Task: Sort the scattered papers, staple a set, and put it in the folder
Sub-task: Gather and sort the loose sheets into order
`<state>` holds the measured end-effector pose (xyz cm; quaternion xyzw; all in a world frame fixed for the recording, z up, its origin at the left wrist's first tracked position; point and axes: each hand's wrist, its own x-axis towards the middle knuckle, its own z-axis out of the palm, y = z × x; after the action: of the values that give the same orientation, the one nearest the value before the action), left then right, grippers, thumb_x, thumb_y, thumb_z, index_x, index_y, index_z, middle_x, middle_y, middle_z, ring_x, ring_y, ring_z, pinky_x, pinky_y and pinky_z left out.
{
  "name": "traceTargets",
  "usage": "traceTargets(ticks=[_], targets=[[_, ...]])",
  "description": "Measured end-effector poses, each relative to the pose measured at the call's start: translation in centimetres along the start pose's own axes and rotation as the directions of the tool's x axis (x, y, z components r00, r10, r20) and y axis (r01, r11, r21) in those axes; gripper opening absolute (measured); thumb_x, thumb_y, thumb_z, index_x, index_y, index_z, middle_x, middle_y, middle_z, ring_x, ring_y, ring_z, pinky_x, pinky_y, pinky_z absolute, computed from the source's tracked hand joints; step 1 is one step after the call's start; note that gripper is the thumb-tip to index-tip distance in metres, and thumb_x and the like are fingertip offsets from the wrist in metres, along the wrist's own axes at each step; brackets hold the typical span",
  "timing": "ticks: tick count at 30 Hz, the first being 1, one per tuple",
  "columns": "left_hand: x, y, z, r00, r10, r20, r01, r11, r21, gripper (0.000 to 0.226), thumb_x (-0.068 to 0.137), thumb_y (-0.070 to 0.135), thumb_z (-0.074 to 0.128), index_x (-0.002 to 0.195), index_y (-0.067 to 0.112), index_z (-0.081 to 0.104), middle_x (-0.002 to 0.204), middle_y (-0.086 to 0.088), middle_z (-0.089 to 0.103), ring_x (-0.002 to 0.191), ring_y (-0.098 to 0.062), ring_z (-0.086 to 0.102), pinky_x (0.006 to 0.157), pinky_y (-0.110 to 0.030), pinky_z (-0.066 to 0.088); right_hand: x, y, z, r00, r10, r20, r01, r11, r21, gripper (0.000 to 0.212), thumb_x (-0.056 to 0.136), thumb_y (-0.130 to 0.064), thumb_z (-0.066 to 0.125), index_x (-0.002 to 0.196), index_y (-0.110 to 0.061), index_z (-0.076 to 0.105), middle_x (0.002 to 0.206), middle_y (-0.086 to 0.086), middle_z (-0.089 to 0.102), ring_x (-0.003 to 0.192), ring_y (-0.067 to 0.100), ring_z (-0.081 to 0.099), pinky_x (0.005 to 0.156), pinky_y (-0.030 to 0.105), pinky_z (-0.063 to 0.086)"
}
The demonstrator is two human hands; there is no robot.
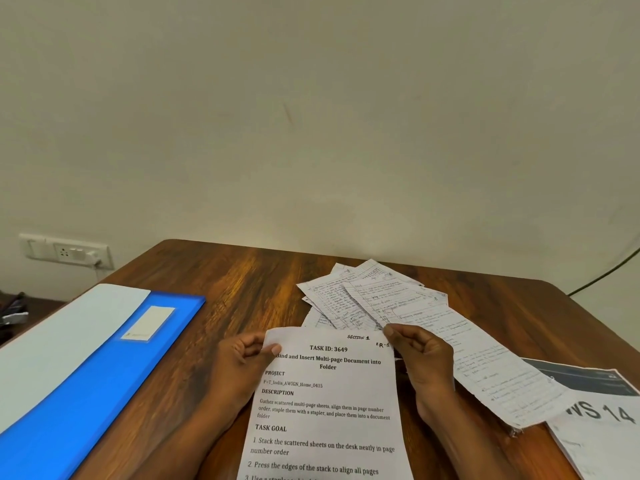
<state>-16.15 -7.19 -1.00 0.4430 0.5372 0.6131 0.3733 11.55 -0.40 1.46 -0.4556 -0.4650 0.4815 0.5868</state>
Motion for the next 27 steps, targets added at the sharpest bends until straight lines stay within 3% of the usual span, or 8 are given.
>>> traceTargets(ticks=[4,8,14,21,27], targets=[[0.06,-0.03,0.03,1.000,-0.003,-0.006,0.003,1.000,0.006,0.014,0.093,0.005,0.073,0.105,0.009,0.076,0.089,-0.010,0.082,0.078,-0.031,0.080,0.067,-0.044,0.065,0.11,0.04,-0.07,0.998,0.010,0.059,-0.007,0.999,-0.048,0.036,0.072,-0.005,0.090,0.106,-0.014,0.081,0.097,0.008,0.081,0.093,0.021,0.078,0.083,0.040,0.064],[0.05,0.00,0.04,1.000,-0.001,-0.010,0.001,1.000,0.010,0.013,0.092,0.005,0.073,0.104,0.009,0.077,0.089,-0.009,0.082,0.077,-0.029,0.080,0.062,-0.037,0.065,0.39,0.51,-0.31,0.999,0.011,0.053,-0.006,0.996,-0.086,0.035,0.069,-0.004,0.092,0.101,-0.012,0.082,0.096,0.011,0.081,0.094,0.029,0.078,0.086,0.047,0.064],[0.10,0.11,0.18,1.000,-0.003,-0.008,0.003,1.000,0.000,0.013,0.092,0.004,0.073,0.103,0.010,0.077,0.088,-0.010,0.081,0.077,-0.032,0.079,0.064,-0.041,0.065,0.51,0.37,-0.35,0.998,-0.014,0.056,0.017,0.999,-0.045,0.023,0.075,0.005,0.086,0.096,-0.002,0.080,0.090,0.015,0.081,0.094,0.034,0.077,0.082,0.042,0.063],[-0.01,0.33,0.19,1.000,-0.013,-0.012,0.013,1.000,0.003,0.013,0.092,0.004,0.073,0.103,0.009,0.076,0.088,-0.010,0.081,0.077,-0.030,0.080,0.063,-0.039,0.065,0.44,0.37,-0.24,0.998,0.006,0.055,-0.005,1.000,-0.022,0.021,0.075,-0.002,0.088,0.094,-0.003,0.080,0.090,0.016,0.081,0.093,0.034,0.078,0.088,0.046,0.062],[-0.06,0.53,0.20,0.999,-0.030,-0.031,0.030,1.000,0.004,0.012,0.092,0.004,0.072,0.102,0.010,0.076,0.087,-0.009,0.081,0.076,-0.029,0.080,0.059,-0.036,0.065,0.52,0.33,-0.59,0.994,-0.011,0.108,0.017,0.998,-0.061,0.024,0.081,0.000,0.084,0.103,-0.008,0.079,0.091,0.013,0.081,0.091,0.026,0.079,0.072,0.028,0.063]])
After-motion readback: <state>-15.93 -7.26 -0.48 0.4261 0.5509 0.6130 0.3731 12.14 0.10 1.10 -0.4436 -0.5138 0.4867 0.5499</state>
